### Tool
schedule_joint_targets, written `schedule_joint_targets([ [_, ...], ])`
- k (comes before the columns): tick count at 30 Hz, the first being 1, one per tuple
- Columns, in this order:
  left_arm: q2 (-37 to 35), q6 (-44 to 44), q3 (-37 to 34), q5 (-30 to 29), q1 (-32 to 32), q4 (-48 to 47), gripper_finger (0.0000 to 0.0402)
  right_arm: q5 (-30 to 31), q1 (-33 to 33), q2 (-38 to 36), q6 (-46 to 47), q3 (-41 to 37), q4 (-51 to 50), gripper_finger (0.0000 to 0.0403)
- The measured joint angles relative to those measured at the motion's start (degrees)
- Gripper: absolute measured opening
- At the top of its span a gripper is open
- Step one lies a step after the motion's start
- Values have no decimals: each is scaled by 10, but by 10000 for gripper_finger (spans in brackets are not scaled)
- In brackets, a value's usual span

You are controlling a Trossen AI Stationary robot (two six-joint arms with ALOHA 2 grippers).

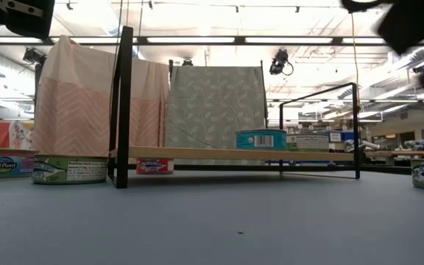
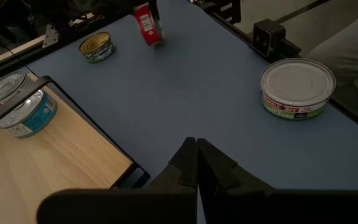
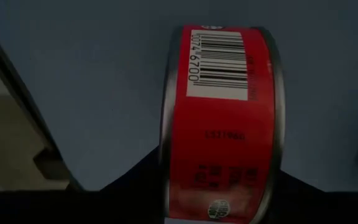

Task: Stack canned seafood by type on shelf
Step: Put the red tuna can on the shelf

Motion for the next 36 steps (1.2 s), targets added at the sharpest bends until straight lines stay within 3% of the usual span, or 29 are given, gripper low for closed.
schedule_joint_targets([
  [7,0,0,0,0,0,0,4,88,-41,0,-84,73,-57,142],
  [13,0,0,0,0,0,0,4,215,-80,0,-182,131,-90,142],
  [23,0,2,0,0,0,10,4,400,-131,0,-330,144,-95,142],
  [30,0,2,0,0,0,9,4,500,-145,5,-401,144,2,142],
  [36,0,2,0,0,0,9,4,492,-158,37,-467,144,113,142],
])
